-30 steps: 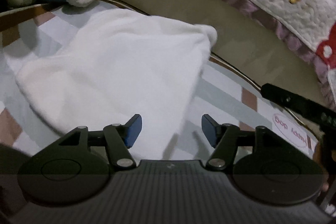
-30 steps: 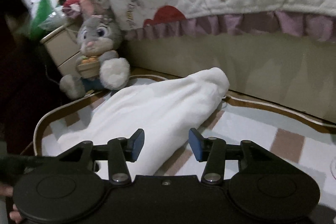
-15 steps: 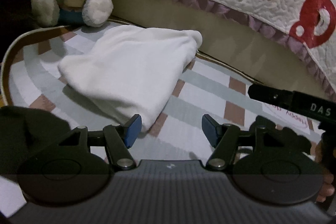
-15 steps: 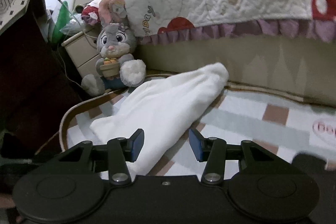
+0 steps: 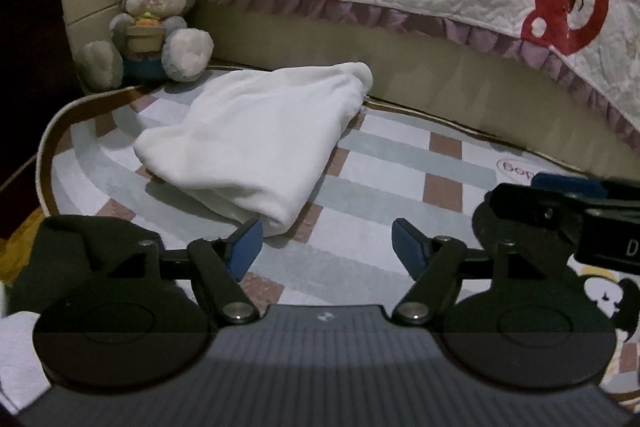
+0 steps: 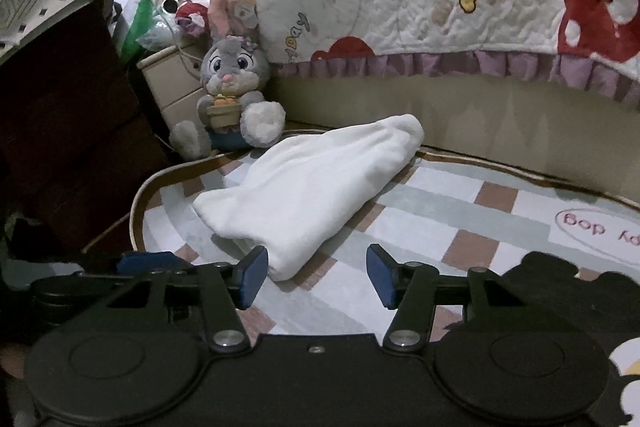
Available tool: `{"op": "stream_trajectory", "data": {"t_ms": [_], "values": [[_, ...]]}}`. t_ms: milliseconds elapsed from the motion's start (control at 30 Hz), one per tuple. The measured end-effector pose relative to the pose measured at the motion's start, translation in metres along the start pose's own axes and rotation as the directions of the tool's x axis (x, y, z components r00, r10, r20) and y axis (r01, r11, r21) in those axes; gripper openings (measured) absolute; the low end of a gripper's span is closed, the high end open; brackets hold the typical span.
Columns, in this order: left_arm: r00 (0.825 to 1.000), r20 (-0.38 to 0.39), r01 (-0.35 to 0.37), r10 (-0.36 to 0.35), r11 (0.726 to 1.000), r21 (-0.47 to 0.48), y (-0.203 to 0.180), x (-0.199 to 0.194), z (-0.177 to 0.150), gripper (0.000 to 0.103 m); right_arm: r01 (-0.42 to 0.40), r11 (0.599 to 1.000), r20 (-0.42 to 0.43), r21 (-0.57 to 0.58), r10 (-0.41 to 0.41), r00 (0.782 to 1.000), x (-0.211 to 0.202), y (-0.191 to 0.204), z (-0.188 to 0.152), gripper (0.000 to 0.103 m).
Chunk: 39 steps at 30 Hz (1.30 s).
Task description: Fold clothes
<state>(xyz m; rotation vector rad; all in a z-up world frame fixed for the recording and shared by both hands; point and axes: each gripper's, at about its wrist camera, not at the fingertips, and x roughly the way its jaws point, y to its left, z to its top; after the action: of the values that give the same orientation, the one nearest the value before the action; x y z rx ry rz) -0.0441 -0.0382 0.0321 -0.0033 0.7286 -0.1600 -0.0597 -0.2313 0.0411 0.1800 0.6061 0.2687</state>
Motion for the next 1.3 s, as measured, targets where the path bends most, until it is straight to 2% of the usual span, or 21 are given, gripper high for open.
{"op": "stream_trajectory", "data": {"t_ms": [167, 300, 433, 700, 933, 1167, 1300], "values": [[0.999, -0.019, -0.028, 0.029, 1.0, 0.013, -0.002, -0.004, 0.003, 0.075, 0.035, 0.997, 0.001, -0.064, -0.035, 0.999, -0.003, 0.01, -0.002, 0.066], [0.998, -0.027, -0.048, 0.048, 0.999, 0.005, 0.0, -0.009, 0.005, 0.077, 0.049, 0.993, -0.002, -0.104, -0.05, 0.999, -0.005, 0.018, -0.002, 0.067], [0.998, -0.019, -0.059, 0.059, 0.998, 0.008, 0.001, -0.012, 0.006, 0.083, 0.061, 0.987, -0.002, -0.146, -0.062, 0.998, -0.006, 0.025, -0.002, 0.068], [0.999, -0.022, -0.033, 0.033, 0.999, 0.002, 0.005, -0.01, 0.007, 0.084, 0.071, 0.987, -0.012, -0.143, -0.073, 0.997, -0.005, 0.027, -0.004, 0.068], [0.997, 0.044, -0.062, 0.061, 0.998, 0.021, -0.001, -0.017, 0.007, 0.085, 0.084, 0.983, -0.012, -0.164, -0.087, 0.996, -0.007, 0.03, -0.006, 0.068], [0.996, 0.007, -0.092, 0.092, 0.996, 0.019, -0.006, -0.01, 0.008, 0.093, 0.093, 0.984, -0.018, -0.151, -0.097, 0.995, -0.006, 0.027, -0.007, 0.068], [0.995, 0.016, -0.097, 0.097, 0.995, 0.029, -0.007, -0.01, 0.006, 0.095, 0.098, 0.984, -0.021, -0.15, -0.103, 0.994, -0.007, 0.025, -0.005, 0.068]]}}
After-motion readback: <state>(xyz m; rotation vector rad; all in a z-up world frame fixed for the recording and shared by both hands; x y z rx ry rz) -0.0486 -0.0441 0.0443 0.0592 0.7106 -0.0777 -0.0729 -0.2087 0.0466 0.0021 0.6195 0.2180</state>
